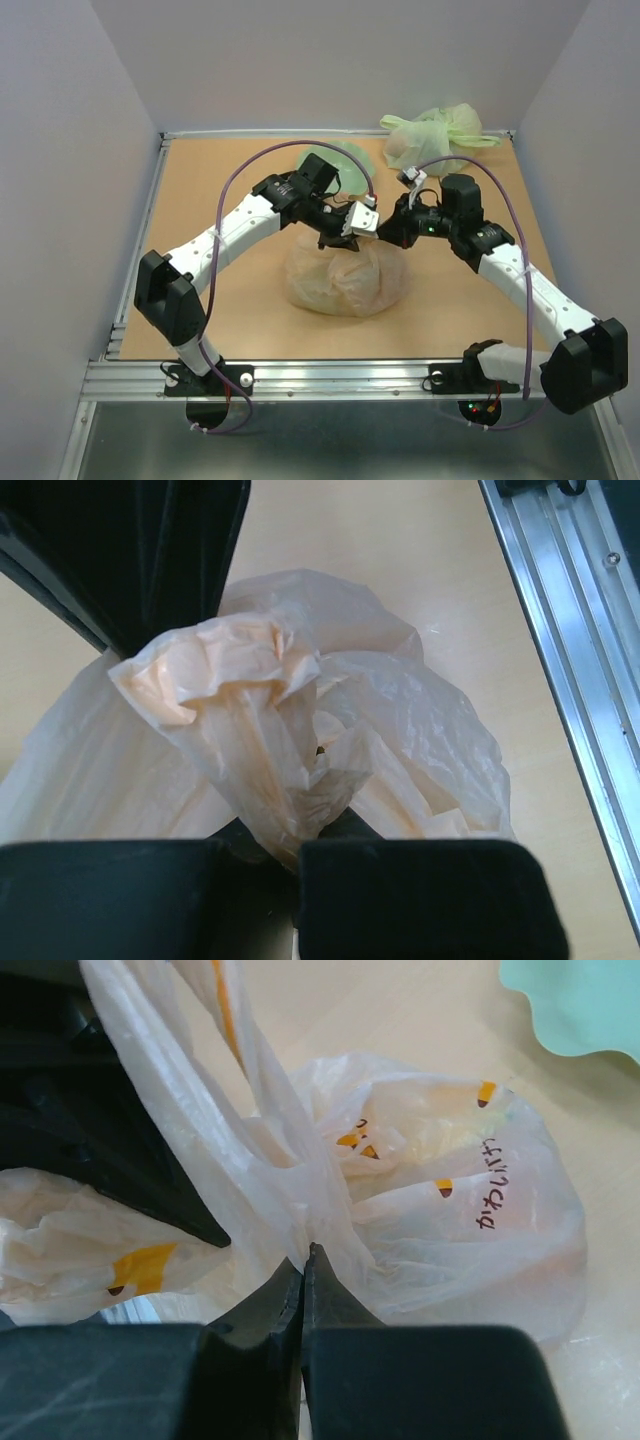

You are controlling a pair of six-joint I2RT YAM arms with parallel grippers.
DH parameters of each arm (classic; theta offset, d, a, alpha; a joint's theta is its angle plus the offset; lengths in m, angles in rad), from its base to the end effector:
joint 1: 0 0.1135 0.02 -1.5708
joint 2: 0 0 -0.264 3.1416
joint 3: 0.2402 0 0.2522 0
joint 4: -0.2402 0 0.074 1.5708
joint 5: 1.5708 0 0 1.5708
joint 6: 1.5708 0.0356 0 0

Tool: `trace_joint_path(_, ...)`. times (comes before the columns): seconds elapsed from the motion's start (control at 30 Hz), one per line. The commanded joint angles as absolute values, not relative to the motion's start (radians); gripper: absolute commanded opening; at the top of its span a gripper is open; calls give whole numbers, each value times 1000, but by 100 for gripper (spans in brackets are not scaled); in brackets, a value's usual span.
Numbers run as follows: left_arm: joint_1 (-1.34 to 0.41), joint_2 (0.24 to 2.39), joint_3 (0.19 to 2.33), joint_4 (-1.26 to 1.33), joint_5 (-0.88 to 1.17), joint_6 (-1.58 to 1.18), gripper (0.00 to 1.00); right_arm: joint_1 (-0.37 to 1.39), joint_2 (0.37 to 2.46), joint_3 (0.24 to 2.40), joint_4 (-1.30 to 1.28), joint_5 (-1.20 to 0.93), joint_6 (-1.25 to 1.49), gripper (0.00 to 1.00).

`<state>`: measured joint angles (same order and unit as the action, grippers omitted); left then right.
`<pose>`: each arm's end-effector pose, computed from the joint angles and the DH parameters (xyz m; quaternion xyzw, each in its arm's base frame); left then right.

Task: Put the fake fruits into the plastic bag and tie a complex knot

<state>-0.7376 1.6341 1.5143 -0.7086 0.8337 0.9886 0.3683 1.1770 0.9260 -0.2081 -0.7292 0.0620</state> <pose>0.2437 -0.2571 0.3351 0.7429 0.4423 -0.3328 0.3763 0.2350 0.1161 0.3100 -0.3070 0.7556 0.4012 0.4169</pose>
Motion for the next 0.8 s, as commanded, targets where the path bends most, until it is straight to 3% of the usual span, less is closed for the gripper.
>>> trace_joint_path(0.0,-736,1652,1615,-712,871,924,4,376,1177,913,-100,-837,61,0)
trace_joint_path(0.1,-732,1680,1640,-727,884,905,6,376,1167,907,-100,-899,43,2)
trace_joint_path(0.23,-709,1678,1615,-695,877,879,7,377,1126,878,-101,-940,11,23)
trace_joint_path(0.47,-695,1687,1626,-673,865,848,12,377,1114,862,-101,-1005,-71,43)
trace_joint_path(0.77,-699,1707,1646,-678,862,842,16,380,1172,903,-95,-974,-72,43)
